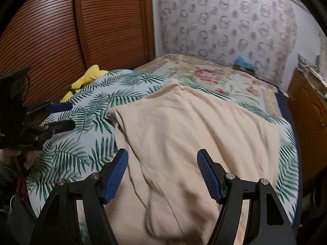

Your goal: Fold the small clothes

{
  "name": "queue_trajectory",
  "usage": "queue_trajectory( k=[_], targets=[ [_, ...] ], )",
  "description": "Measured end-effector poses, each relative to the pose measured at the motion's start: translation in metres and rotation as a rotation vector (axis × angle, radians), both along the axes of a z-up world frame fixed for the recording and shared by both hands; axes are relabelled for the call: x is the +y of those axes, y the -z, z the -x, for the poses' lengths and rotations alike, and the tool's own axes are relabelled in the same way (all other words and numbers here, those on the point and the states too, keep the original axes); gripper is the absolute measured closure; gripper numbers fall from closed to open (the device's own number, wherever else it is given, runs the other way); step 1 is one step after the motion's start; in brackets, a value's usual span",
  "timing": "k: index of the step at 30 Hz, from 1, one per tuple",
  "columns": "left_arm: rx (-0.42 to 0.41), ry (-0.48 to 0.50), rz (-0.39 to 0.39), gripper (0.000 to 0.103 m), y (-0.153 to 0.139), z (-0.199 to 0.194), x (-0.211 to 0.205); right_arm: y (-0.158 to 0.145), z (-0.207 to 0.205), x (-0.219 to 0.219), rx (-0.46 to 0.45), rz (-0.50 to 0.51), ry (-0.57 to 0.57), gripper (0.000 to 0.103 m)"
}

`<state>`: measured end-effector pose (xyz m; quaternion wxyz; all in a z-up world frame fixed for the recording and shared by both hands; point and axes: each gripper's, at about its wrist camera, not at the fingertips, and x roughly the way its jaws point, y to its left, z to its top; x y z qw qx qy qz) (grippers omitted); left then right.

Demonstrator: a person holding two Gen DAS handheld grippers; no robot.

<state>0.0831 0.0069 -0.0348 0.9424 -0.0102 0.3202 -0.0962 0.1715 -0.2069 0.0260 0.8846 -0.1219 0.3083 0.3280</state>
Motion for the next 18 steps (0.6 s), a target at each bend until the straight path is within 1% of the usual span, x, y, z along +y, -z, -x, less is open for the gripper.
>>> queue_trajectory(
  k=[4, 9, 18],
  targets=[
    [-0.010, -0.027, -0.006, 0.031, -0.001, 0.004, 0.018, 0.002, -0.024, 0.028, 0.020, 0.014, -0.041, 0.031],
    [-0.016, -0.061, -0.003, 0.031, -0.002, 0.008, 0.037, 0.014, -0.056, 0.058, 0.049, 0.044, -0.078, 0.031],
    [-0.010, -0.079, -0.009, 0.030, 0.001, 0.010, 0.049, 0.025, -0.075, 0.096, 0.099, 0.094, -0.175, 0.031]
  ],
)
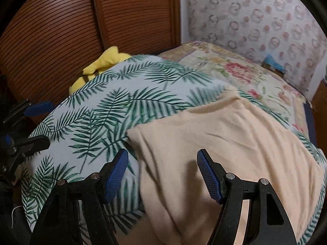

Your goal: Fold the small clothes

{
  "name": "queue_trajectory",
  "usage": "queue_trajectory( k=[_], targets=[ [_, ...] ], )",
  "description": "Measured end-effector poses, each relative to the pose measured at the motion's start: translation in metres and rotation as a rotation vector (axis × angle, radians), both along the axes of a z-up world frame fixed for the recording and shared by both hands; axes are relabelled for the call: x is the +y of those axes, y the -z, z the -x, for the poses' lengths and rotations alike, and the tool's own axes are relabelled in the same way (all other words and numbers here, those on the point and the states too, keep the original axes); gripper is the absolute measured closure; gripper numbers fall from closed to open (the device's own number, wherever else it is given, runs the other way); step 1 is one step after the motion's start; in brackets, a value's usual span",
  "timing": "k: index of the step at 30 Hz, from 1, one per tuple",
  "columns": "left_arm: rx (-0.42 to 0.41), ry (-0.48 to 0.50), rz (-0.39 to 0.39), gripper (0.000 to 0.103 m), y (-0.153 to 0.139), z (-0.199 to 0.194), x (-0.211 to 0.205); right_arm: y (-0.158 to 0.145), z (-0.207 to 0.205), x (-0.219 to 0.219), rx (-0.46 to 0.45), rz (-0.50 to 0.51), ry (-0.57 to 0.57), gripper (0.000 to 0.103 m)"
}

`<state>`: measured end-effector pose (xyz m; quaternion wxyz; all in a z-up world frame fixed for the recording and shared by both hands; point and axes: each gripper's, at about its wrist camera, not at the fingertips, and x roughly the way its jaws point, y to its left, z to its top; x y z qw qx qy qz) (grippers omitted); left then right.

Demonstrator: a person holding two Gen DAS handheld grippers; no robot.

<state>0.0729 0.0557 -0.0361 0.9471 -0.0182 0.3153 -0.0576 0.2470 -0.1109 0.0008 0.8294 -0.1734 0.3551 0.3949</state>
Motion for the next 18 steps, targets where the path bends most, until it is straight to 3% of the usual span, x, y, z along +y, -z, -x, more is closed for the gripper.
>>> queue_trajectory(
  k=[9, 13, 14, 15, 17, 18],
  targets=[
    [-0.007, -0.028, 0.003, 0.030, 0.000, 0.006, 0.012, 0.012, -0.011, 0.007, 0.015, 0.053, -0.012, 0.032],
    [-0.002, -0.034, 0.008, 0.031, 0.004, 0.005, 0.016, 0.012, -0.011, 0.021, -0.035, 0.094, -0.013, 0.041],
    [-0.001, -0.033, 0.008, 0.031, 0.004, 0.006, 0.016, 0.011, -0.009, 0.021, -0.043, 0.090, -0.018, 0.051],
    [-0.001, -0.032, 0.010, 0.031, 0.005, 0.007, 0.015, 0.010, -0.007, 0.020, -0.054, 0.087, -0.015, 0.068],
    [0.002, -0.030, 0.012, 0.030, 0.005, 0.007, 0.014, 0.009, -0.004, 0.022, -0.075, 0.097, -0.009, 0.092],
    [0.003, -0.029, 0.012, 0.030, 0.006, 0.007, 0.014, 0.010, -0.004, 0.021, -0.066, 0.096, -0.005, 0.096]
  ],
)
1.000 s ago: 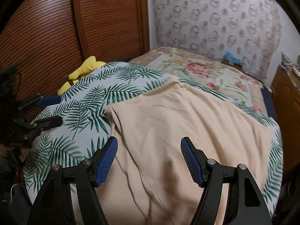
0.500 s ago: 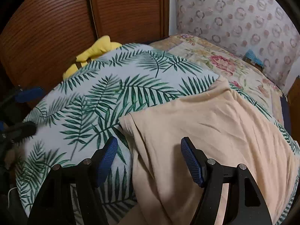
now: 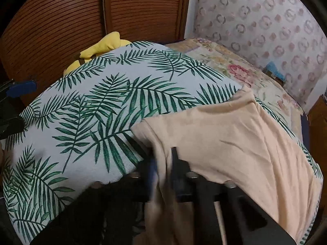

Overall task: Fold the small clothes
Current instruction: 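Grasp the shirt edge with the right gripper and fold it inward, then release the shirt with the right gripper and hover above it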

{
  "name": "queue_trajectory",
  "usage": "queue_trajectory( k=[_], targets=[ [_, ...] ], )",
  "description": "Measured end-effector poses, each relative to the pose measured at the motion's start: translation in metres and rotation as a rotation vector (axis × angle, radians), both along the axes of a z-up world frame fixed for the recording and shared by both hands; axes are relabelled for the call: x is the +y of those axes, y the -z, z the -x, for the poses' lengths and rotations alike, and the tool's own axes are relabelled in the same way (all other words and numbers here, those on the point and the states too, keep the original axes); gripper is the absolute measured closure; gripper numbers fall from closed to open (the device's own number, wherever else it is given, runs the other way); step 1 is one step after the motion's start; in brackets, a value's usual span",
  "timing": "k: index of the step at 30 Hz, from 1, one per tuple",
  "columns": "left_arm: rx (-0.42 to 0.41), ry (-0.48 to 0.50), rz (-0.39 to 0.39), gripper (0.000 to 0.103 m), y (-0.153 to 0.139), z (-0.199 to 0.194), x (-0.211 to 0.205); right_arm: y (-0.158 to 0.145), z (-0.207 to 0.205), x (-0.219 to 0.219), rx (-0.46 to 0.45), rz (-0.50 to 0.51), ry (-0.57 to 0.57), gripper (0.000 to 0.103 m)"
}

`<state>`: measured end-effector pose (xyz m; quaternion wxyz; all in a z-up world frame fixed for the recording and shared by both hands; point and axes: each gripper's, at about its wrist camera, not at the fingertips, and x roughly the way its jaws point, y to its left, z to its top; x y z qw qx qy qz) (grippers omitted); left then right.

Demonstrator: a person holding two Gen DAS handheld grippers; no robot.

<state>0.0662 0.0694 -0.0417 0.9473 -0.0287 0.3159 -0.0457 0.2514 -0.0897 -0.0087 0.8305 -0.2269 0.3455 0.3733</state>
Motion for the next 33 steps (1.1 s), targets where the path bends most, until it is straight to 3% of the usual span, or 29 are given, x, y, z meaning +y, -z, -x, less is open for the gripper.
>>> queue_trajectory(
  k=[2, 6, 13, 19, 25, 30, 33],
  targets=[
    [0.003, 0.005, -0.001, 0.031, 0.001, 0.000, -0.002, -0.008, 0.002, -0.006, 0.024, -0.031, 0.001, 0.097],
    [0.005, 0.021, 0.003, 0.030, 0.000, 0.000, -0.008, -0.046, 0.009, -0.033, -0.038, -0.116, 0.045, 0.097],
    [0.001, 0.071, 0.014, 0.030, -0.002, -0.001, -0.026, -0.096, -0.014, -0.112, -0.130, -0.131, 0.226, 0.097],
    [0.004, 0.112, 0.016, 0.030, -0.004, 0.001, -0.041, -0.100, -0.047, -0.168, -0.142, -0.103, 0.390, 0.097],
    [0.016, 0.136, 0.021, 0.030, -0.002, 0.001, -0.052, -0.068, -0.075, -0.204, -0.093, -0.109, 0.610, 0.096],
    [0.029, 0.151, 0.032, 0.030, 0.000, 0.000, -0.061, -0.069, -0.069, -0.208, -0.083, -0.122, 0.691, 0.059],
    [0.036, 0.172, 0.038, 0.030, 0.001, -0.001, -0.071, -0.082, -0.044, -0.203, -0.111, -0.140, 0.657, 0.057]
  ],
)
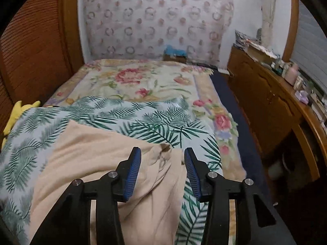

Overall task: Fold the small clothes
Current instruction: 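Release the shirt with the right gripper and hover above it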

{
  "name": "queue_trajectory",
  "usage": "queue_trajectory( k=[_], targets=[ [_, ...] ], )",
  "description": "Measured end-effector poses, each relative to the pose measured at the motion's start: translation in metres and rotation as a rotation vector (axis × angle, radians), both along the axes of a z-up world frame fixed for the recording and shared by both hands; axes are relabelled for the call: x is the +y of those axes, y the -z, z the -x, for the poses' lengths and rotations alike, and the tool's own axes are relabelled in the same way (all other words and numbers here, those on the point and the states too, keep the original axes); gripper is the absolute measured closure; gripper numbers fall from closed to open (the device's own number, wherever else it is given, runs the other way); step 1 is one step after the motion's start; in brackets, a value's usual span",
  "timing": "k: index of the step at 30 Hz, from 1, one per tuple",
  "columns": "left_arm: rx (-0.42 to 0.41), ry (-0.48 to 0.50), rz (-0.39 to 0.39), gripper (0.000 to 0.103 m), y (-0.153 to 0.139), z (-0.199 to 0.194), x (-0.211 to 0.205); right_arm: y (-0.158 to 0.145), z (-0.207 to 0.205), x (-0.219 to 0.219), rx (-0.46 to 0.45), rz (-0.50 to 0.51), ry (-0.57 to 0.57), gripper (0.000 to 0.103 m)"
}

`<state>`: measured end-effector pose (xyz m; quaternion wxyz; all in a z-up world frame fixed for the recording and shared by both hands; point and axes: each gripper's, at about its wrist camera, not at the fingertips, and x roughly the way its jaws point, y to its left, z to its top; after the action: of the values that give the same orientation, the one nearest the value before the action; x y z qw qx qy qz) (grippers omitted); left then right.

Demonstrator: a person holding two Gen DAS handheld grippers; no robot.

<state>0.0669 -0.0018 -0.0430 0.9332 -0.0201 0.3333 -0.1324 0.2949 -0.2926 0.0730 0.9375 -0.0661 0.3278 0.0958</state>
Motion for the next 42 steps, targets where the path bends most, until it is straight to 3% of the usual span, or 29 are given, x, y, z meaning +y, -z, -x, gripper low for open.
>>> queue_trajectory(
  k=[3, 8, 13, 22, 29, 32, 33, 38, 42],
  targets=[
    [0.008, 0.025, 0.000, 0.030, 0.003, -0.001, -0.013, -0.007, 0.041, 0.008, -0.031, -0.012, -0.067, 0.057],
    [0.019, 0.059, 0.022, 0.030, 0.009, 0.000, -0.035, 0.016, 0.113, 0.013, -0.030, -0.009, -0.189, 0.057],
    [0.047, 0.088, 0.016, 0.031, 0.019, 0.006, -0.049, 0.047, 0.154, 0.013, 0.021, -0.044, -0.252, 0.057],
    [0.070, 0.075, 0.030, 0.031, 0.032, 0.018, -0.042, 0.080, 0.153, 0.011, 0.078, -0.034, -0.298, 0.057],
    [0.028, 0.050, 0.026, 0.031, 0.036, 0.025, -0.039, 0.069, 0.159, 0.006, 0.098, -0.020, -0.277, 0.057],
    [0.025, 0.062, 0.026, 0.031, 0.037, 0.025, -0.040, 0.067, 0.165, 0.005, 0.083, -0.054, -0.292, 0.090],
    [0.018, 0.062, 0.025, 0.030, 0.036, 0.026, -0.040, 0.069, 0.169, 0.004, 0.072, -0.070, -0.292, 0.093],
    [-0.019, 0.036, -0.008, 0.030, 0.033, 0.031, -0.041, 0.058, 0.198, -0.022, 0.010, -0.158, -0.253, 0.095],
    [-0.028, 0.034, -0.030, 0.031, 0.031, 0.033, -0.044, 0.060, 0.209, -0.039, 0.028, -0.180, -0.220, 0.095]
  ],
)
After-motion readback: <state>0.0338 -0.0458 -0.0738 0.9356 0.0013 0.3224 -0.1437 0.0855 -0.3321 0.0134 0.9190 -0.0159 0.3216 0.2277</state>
